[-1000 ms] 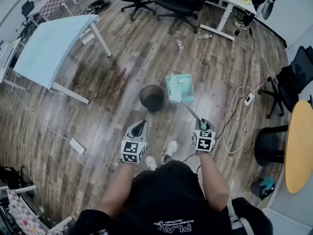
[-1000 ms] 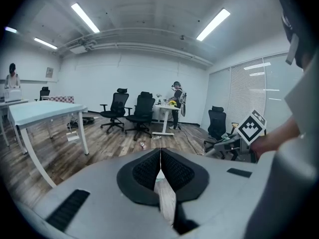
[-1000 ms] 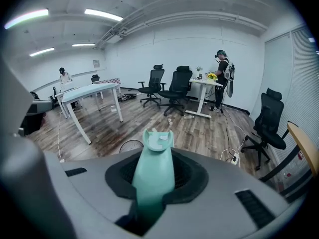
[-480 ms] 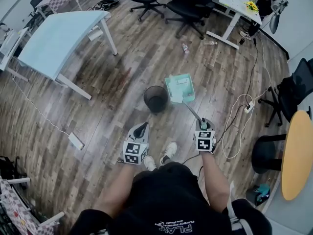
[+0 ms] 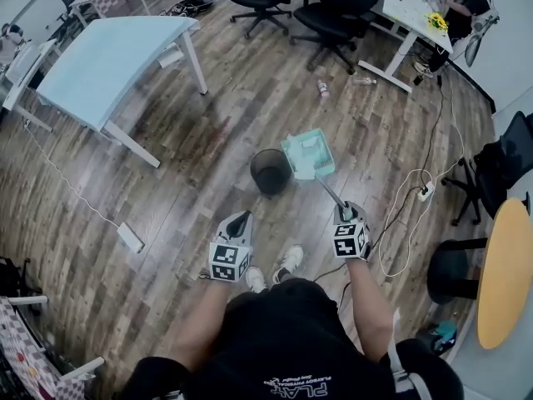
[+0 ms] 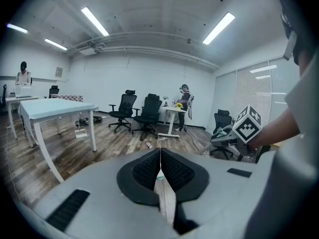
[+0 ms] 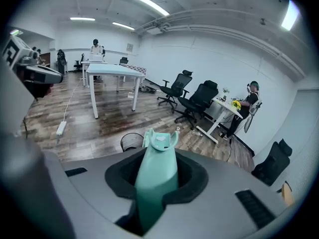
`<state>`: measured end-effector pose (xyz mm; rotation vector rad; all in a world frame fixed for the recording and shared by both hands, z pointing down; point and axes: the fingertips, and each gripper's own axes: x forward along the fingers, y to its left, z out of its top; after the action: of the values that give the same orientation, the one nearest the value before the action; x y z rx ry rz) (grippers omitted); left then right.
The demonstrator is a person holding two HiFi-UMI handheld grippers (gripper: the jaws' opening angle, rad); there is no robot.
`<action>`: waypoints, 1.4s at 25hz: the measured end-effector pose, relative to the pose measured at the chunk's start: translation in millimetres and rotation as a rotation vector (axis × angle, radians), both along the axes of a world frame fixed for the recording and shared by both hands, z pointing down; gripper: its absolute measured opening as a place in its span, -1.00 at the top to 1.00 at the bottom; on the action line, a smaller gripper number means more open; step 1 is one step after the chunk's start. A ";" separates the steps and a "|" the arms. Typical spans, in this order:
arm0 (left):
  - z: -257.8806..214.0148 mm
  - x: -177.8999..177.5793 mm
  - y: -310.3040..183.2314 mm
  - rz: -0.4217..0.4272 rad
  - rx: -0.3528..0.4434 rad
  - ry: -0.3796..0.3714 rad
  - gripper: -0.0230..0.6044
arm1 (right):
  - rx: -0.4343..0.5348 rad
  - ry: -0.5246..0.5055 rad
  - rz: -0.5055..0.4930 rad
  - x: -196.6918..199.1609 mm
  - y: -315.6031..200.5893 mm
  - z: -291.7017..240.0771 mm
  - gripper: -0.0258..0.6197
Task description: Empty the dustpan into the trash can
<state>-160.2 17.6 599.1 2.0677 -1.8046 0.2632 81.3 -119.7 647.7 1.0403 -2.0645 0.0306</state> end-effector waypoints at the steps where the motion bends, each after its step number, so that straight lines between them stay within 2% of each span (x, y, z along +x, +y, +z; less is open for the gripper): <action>1: 0.3 -2.5 1.3 -0.002 0.000 0.000 0.85 | 0.007 0.014 -0.016 -3.4 0.4 0.5 0.63; 9: 5.6 -23.0 12.3 -0.030 -0.006 0.003 0.85 | 0.082 0.155 -0.183 -35.7 2.1 5.6 0.62; 20: 11.5 -41.5 23.9 -0.063 -0.010 0.014 0.85 | 0.231 0.399 -0.492 -72.9 7.8 7.4 0.62; 29: 14.2 -51.5 28.9 -0.074 -0.007 0.028 0.85 | 0.338 0.586 -0.763 -102.4 21.7 8.3 0.62; 35: 14.8 -53.3 29.1 -0.079 -0.004 0.035 0.85 | 0.428 0.753 -1.002 -126.1 36.0 15.2 0.62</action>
<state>-213.5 46.7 613.9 1.9802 -1.8590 0.2079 -44.8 -83.7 662.9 0.0692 -1.6676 -1.1574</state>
